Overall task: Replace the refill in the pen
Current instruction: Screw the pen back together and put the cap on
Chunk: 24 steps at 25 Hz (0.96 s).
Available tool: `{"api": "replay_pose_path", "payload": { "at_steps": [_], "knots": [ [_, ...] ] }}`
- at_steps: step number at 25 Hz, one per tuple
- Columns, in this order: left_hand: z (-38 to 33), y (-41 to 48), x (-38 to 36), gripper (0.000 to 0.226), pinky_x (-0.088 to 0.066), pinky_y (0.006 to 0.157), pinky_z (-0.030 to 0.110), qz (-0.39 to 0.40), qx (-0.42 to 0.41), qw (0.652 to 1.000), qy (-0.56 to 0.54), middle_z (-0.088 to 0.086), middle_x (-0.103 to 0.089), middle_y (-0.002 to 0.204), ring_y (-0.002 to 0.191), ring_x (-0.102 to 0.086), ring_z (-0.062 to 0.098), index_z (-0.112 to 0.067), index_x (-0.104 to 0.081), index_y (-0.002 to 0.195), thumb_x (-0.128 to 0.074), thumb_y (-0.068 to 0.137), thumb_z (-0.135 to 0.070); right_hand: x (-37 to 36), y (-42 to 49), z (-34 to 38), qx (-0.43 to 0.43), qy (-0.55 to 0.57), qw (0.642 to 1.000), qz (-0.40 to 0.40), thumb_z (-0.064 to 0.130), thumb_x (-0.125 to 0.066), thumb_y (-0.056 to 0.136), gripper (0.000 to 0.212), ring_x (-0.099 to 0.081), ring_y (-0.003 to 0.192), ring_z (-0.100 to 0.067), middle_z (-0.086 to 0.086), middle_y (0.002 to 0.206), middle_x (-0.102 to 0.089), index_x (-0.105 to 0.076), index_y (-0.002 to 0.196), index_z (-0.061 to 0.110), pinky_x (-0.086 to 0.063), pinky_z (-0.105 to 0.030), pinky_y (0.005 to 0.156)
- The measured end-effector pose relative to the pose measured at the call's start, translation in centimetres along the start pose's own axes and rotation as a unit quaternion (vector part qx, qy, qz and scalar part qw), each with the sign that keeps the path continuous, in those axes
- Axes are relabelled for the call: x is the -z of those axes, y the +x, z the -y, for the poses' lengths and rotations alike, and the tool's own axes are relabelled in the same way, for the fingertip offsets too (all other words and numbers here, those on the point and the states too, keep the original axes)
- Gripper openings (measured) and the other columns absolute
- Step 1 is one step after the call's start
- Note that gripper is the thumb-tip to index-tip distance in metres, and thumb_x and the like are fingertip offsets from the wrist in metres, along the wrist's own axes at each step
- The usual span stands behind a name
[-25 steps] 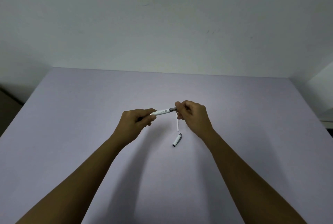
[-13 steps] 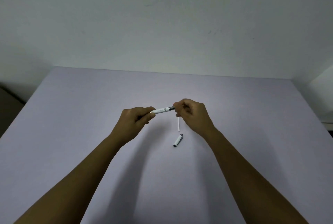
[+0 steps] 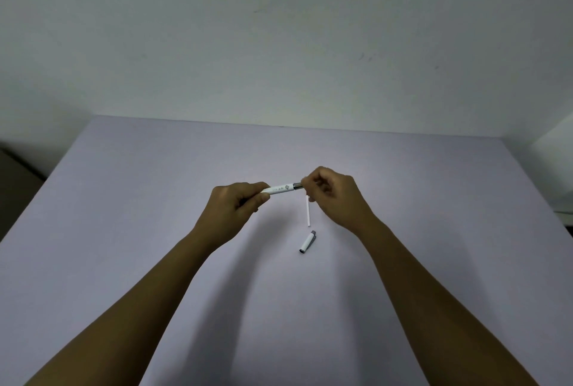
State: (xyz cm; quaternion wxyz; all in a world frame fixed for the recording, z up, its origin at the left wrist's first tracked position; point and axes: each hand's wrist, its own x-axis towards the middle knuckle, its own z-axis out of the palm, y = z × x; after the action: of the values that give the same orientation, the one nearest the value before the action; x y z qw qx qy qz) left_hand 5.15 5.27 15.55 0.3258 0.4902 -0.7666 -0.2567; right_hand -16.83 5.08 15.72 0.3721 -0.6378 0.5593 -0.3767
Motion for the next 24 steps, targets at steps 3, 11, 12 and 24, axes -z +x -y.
{"api": "replay_pose_path", "payload": {
  "at_steps": [3, 11, 12, 24],
  "knots": [
    [-0.06, -0.1, 0.28, 0.016, -0.036, 0.055, 0.007, -0.004, -0.003, 1.0, 0.001, -0.002, -0.057, 0.059, 0.06, -0.052, 0.001, -0.021, -0.069, 0.101, -0.059, 0.089, -0.015, 0.12, -0.06, 0.29, 0.013, 0.019, 1.0, 0.016, 0.026, -0.063, 0.085, 0.006, -0.063, 0.069, -0.005, 0.004, 0.079, -0.064, -0.059, 0.089, 0.027, -0.051, -0.022, 0.07],
    [-0.17, -0.18, 0.49, 0.014, -0.034, 0.053, 0.007, -0.001, -0.012, 1.0, 0.006, 0.0, -0.058, 0.059, 0.061, -0.052, 0.006, -0.021, -0.068, 0.099, -0.059, 0.09, -0.016, -0.01, 0.2, 0.53, 0.035, -0.012, 0.999, 0.019, 0.029, -0.064, 0.084, 0.007, -0.063, 0.071, -0.009, 0.002, 0.076, -0.064, -0.06, 0.087, 0.024, -0.051, -0.02, 0.068],
    [-0.16, -0.21, 0.47, 0.014, -0.034, 0.053, 0.008, 0.003, -0.016, 1.0, 0.01, 0.002, -0.058, 0.059, 0.063, -0.051, 0.01, -0.021, -0.068, 0.099, -0.058, 0.09, -0.017, 0.02, 0.23, 0.46, 0.036, -0.019, 0.999, 0.022, 0.029, -0.063, 0.085, 0.007, -0.063, 0.068, -0.008, 0.001, 0.074, -0.065, -0.061, 0.083, 0.023, -0.051, -0.021, 0.067],
    [-0.26, -0.13, 0.32, 0.016, -0.035, 0.054, 0.006, -0.006, -0.018, 1.0, 0.008, -0.004, -0.056, 0.059, 0.061, -0.051, 0.006, -0.022, -0.068, 0.102, -0.059, 0.089, -0.017, 0.37, 0.31, 0.41, 0.055, -0.043, 0.997, 0.029, 0.029, -0.06, 0.087, 0.006, -0.063, 0.073, -0.009, 0.002, 0.079, -0.066, -0.062, 0.085, 0.023, -0.051, -0.02, 0.071]
  ]
}}
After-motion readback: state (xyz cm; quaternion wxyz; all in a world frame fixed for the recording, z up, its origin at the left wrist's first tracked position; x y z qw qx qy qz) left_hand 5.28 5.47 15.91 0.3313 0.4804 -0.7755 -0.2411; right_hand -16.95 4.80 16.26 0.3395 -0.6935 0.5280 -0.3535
